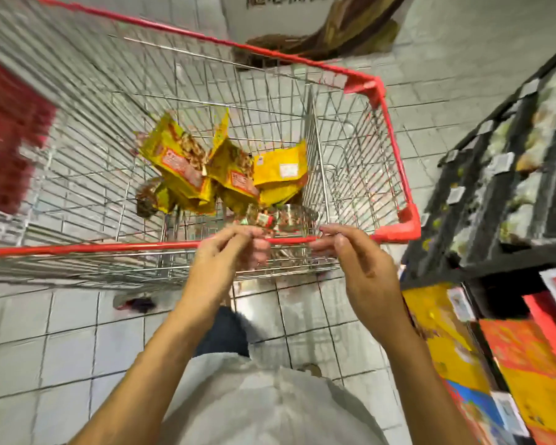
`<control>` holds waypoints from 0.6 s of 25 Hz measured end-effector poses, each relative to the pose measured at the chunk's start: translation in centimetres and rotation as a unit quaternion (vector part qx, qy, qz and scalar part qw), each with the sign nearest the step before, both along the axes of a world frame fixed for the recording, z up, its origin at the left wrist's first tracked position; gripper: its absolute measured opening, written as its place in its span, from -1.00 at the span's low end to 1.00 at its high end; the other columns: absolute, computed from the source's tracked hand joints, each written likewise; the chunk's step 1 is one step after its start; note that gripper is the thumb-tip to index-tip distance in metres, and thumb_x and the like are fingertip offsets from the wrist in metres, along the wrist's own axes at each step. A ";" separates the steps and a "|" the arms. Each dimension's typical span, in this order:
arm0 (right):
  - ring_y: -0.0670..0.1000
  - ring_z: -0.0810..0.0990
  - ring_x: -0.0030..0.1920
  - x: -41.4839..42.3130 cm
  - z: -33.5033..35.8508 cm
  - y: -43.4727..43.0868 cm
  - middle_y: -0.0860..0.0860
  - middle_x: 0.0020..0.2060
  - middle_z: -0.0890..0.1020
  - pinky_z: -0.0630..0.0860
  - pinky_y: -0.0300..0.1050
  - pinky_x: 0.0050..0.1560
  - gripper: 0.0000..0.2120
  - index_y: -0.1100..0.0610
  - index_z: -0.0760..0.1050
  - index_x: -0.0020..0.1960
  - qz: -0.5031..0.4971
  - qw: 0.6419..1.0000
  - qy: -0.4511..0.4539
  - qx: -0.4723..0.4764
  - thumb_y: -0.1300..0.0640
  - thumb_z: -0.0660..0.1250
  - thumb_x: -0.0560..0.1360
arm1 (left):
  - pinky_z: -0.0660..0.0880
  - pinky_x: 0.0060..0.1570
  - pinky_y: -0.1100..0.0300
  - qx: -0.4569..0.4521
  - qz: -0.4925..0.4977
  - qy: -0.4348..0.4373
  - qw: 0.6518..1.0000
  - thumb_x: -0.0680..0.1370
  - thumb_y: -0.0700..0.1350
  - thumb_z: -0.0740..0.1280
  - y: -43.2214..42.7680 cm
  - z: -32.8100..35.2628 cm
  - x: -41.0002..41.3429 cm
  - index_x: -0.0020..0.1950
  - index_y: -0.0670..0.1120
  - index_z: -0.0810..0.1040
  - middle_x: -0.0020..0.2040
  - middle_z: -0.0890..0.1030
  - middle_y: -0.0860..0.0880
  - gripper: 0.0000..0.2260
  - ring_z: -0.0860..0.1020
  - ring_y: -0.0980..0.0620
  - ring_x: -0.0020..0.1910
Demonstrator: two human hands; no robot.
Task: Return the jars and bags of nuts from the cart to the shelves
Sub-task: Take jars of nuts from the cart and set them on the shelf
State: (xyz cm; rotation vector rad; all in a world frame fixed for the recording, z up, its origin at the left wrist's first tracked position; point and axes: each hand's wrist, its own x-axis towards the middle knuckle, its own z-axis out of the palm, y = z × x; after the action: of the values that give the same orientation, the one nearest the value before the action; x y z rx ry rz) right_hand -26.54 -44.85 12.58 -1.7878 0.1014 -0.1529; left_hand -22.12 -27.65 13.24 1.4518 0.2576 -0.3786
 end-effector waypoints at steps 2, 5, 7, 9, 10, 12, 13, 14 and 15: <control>0.03 0.63 -0.19 5.8 -0.4 3.7 -0.16 -0.15 0.68 0.55 -0.04 -0.13 -0.79 -0.26 0.53 -0.02 0.035 0.999 0.016 0.000 -0.15 0.13 0.50 | 0.54 -0.31 0.34 -0.005 0.046 -0.027 0.999 0.60 -0.26 0.14 4.7 0.2 4.4 -0.13 -0.17 0.56 -0.37 0.64 0.00 -0.78 0.58 0.14 -0.39; 0.15 0.62 -0.24 15.8 -3.5 8.1 -0.04 -0.23 0.67 0.54 0.09 -0.24 -0.79 -0.18 0.55 -0.11 0.028 0.993 0.105 -0.034 -0.11 0.14 0.54 | 0.54 -0.31 0.34 0.029 0.039 -0.032 0.998 0.61 -0.26 0.15 10.7 -0.8 12.6 -0.13 -0.13 0.55 -0.39 0.65 0.02 -0.78 0.59 0.15 -0.41; 0.04 0.59 -0.34 21.4 -7.3 9.6 0.05 -0.23 0.62 0.47 -0.09 -0.32 -0.75 -0.03 0.52 -0.18 0.007 0.974 0.226 -0.010 0.06 0.13 0.60 | 0.53 -0.32 0.33 0.063 0.003 0.005 0.998 0.61 -0.27 0.14 12.8 -2.9 17.4 -0.15 -0.13 0.52 -0.43 0.64 0.04 -0.78 0.58 0.17 -0.45; -0.03 0.51 -0.43 25.3 -12.2 10.7 0.09 -0.28 0.54 0.37 -0.16 -0.36 -0.73 0.10 0.45 -0.23 -0.030 0.933 0.359 0.013 0.14 0.11 0.61 | 0.51 -0.23 0.22 0.151 -0.058 0.043 0.986 0.60 -0.25 0.17 14.2 -6.7 22.1 -0.22 -0.12 0.52 -0.45 0.60 0.02 -0.77 0.56 0.12 -0.42; -0.03 0.50 -0.45 26.2 -14.6 11.1 0.10 -0.30 0.50 0.37 -0.16 -0.37 -0.71 0.11 0.40 -0.27 -0.039 0.914 0.404 -0.001 0.17 0.11 0.61 | 0.47 -0.19 0.18 0.217 -0.108 0.051 0.969 0.59 -0.22 0.19 14.5 -9.3 24.0 -0.25 -0.12 0.52 -0.41 0.59 -0.02 -0.76 0.55 0.06 -0.38; -0.03 0.60 -0.29 26.6 -19.0 11.5 0.14 -0.16 0.55 0.48 -0.20 -0.29 -0.75 0.11 0.41 -0.21 -0.031 0.882 0.468 -0.042 0.24 0.09 0.61 | 0.44 -0.17 0.14 0.335 -0.216 0.074 0.914 0.59 -0.15 0.20 14.5 -14.7 26.5 -0.21 -0.18 0.55 -0.25 0.62 -0.16 -0.76 0.56 -0.04 -0.27; 0.04 0.61 -0.11 26.5 -21.0 11.8 0.22 0.00 0.58 0.51 -0.19 -0.20 -0.79 0.17 0.47 -0.08 -0.025 0.863 0.501 -0.062 0.26 0.08 0.61 | 0.44 -0.14 0.10 0.369 -0.262 0.089 0.887 0.61 -0.13 0.18 14.3 -17.5 27.3 -0.15 -0.22 0.55 -0.15 0.63 -0.24 -0.75 0.57 -0.10 -0.20; 0.13 0.57 0.01 26.3 -23.3 12.0 0.30 0.12 0.55 0.50 -0.16 -0.18 -0.76 0.28 0.49 0.08 -0.019 0.844 0.529 -0.085 0.26 0.07 0.61 | 0.42 -0.13 0.09 0.389 -0.299 0.097 0.866 0.62 -0.13 0.16 14.1 -20.2 27.8 -0.10 -0.25 0.54 -0.07 0.62 -0.29 -0.75 0.55 -0.12 -0.15; 0.20 0.54 0.08 26.1 -25.3 12.0 0.34 0.16 0.53 0.45 -0.11 -0.19 -0.72 0.38 0.46 0.16 -0.016 0.831 0.546 -0.109 0.27 0.06 0.61 | 0.40 -0.15 0.10 0.401 -0.323 0.104 0.851 0.62 -0.14 0.15 13.8 -22.5 28.1 -0.06 -0.25 0.53 -0.04 0.61 -0.30 -0.76 0.52 -0.10 -0.15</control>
State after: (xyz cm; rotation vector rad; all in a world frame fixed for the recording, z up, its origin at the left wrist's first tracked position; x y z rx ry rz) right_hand -0.46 -32.85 -12.67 -1.8903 0.9630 0.8941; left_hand 5.97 -13.90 -9.29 2.3264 0.0837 -1.0735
